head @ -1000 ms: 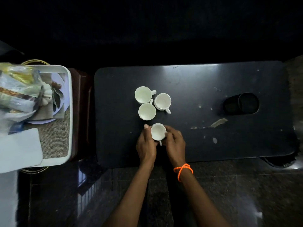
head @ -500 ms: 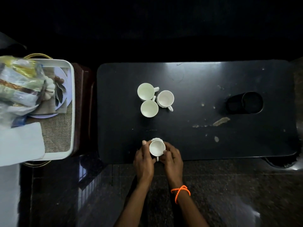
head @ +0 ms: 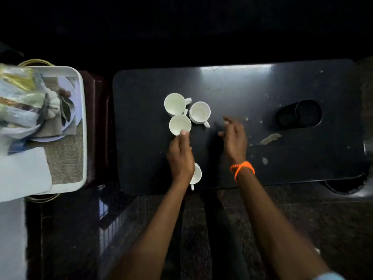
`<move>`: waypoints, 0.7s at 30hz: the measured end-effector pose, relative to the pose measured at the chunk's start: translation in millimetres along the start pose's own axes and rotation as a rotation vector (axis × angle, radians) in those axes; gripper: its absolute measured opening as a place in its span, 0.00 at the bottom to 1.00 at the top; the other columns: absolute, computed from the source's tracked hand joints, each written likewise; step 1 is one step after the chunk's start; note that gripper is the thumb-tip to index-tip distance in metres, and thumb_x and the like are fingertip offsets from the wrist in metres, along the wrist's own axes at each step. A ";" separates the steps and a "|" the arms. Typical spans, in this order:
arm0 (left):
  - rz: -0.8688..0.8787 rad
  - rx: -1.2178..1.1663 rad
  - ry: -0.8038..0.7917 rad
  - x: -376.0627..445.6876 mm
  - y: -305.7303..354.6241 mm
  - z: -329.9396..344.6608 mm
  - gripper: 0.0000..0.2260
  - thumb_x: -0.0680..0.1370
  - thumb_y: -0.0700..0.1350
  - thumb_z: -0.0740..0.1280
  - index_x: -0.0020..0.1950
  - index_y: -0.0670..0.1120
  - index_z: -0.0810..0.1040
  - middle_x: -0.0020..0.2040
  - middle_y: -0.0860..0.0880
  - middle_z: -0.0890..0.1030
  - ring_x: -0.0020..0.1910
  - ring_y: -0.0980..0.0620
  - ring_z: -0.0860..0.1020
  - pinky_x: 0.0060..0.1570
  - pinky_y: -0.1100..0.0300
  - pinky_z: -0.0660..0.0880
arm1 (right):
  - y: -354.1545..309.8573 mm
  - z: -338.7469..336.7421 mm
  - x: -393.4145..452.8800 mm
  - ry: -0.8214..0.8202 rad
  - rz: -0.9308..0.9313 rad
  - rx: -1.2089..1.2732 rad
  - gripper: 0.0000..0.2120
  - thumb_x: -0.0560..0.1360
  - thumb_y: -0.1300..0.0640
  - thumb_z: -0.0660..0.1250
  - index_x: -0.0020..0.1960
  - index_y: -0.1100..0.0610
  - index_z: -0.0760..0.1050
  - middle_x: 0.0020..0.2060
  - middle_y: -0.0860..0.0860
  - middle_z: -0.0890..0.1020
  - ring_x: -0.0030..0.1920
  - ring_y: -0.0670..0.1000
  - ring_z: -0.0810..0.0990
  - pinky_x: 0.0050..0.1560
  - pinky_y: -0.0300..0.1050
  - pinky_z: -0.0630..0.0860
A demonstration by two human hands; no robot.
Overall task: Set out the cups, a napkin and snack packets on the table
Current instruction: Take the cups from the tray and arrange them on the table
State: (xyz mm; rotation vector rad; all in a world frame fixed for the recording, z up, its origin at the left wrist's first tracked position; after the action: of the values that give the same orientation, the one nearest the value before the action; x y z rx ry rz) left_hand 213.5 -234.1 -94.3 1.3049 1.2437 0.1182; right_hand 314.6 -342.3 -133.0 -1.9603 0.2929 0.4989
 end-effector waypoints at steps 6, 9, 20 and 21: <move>-0.175 -0.038 -0.118 16.1 15.1 38.1 0.15 0.81 0.64 0.58 0.44 0.57 0.76 0.51 0.47 0.81 0.62 0.40 0.81 0.71 0.41 0.76 | -39.5 23.3 44.5 -0.249 0.015 -0.129 0.18 0.84 0.49 0.60 0.69 0.55 0.79 0.66 0.56 0.81 0.59 0.66 0.84 0.63 0.65 0.79; -0.170 -0.058 -0.172 12.7 22.5 49.0 0.21 0.78 0.67 0.57 0.56 0.55 0.80 0.63 0.44 0.82 0.67 0.42 0.79 0.73 0.42 0.74 | -45.5 26.8 40.8 -0.287 0.075 -0.100 0.16 0.83 0.48 0.60 0.62 0.53 0.82 0.59 0.55 0.85 0.55 0.64 0.86 0.63 0.65 0.79; -0.235 -0.050 -0.165 21.9 24.1 60.7 0.29 0.85 0.66 0.51 0.53 0.47 0.84 0.59 0.41 0.86 0.58 0.42 0.84 0.65 0.42 0.81 | -42.9 23.1 41.3 -0.351 0.117 0.071 0.11 0.82 0.44 0.63 0.50 0.46 0.82 0.56 0.54 0.86 0.56 0.61 0.86 0.60 0.61 0.83; -0.237 -0.047 -0.151 23.0 25.1 61.0 0.31 0.85 0.66 0.51 0.59 0.45 0.84 0.60 0.42 0.86 0.59 0.42 0.84 0.66 0.42 0.80 | -43.4 23.3 42.0 -0.371 0.110 0.076 0.10 0.82 0.44 0.63 0.54 0.44 0.82 0.59 0.53 0.85 0.59 0.60 0.85 0.62 0.62 0.81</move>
State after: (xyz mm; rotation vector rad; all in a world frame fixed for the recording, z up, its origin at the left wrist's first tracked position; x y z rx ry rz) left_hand 281.0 -249.2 -103.2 1.0964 1.2479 -0.1177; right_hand 364.7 -302.1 -126.5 -1.7435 0.1799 0.8951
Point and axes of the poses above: each hand's wrist, its own x-axis towards the middle knuckle, its own z-axis out of the palm, y = z × x, the point moved 1 cm from there along x, towards the middle knuckle
